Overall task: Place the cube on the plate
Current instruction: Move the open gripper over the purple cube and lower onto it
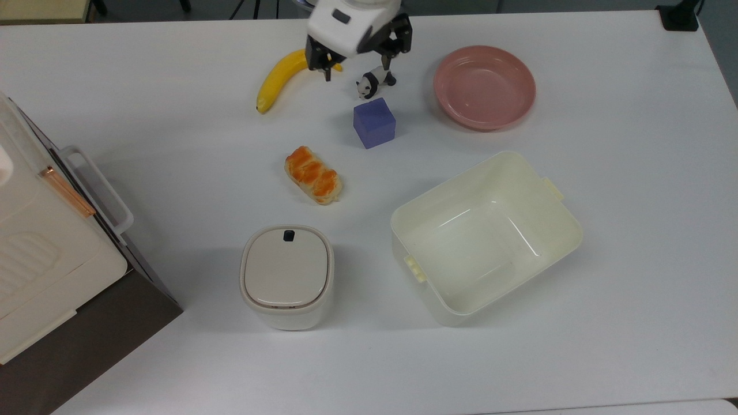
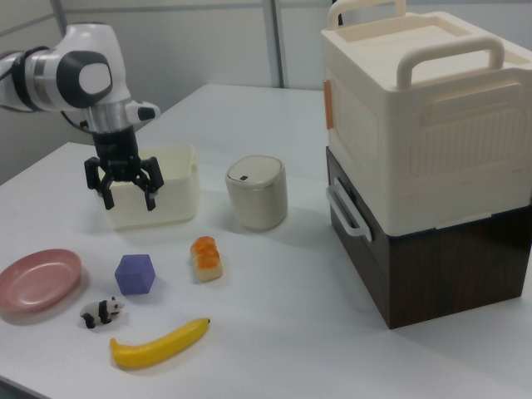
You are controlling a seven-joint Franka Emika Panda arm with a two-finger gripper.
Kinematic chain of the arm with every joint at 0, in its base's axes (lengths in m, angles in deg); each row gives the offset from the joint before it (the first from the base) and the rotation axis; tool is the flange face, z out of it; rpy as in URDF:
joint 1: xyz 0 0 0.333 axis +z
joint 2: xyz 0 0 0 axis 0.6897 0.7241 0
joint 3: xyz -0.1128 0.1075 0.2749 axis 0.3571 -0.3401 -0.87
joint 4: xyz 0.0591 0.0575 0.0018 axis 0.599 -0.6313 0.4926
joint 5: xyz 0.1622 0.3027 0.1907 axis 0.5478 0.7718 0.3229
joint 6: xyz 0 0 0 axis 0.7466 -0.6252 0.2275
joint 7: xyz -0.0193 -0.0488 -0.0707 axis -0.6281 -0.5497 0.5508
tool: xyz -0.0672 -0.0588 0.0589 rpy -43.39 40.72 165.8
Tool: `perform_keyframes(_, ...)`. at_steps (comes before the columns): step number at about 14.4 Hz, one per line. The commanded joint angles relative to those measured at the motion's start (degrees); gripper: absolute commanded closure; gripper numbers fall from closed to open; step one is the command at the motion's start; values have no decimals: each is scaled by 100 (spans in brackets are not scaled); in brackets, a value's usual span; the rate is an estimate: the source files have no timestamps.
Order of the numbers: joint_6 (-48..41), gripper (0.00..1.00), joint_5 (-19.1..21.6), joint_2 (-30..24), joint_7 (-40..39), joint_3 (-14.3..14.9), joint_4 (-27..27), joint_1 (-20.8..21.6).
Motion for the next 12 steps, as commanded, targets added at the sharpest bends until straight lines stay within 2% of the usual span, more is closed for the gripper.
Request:
perform_keyframes(1,405,0,-11,-131,-30,47,-575,222)
perform_keyframes(7,782,0,-11,159,-30,47,-778,415)
perform_keyframes(12,1249,0,-81,729,-30,47,-858,530)
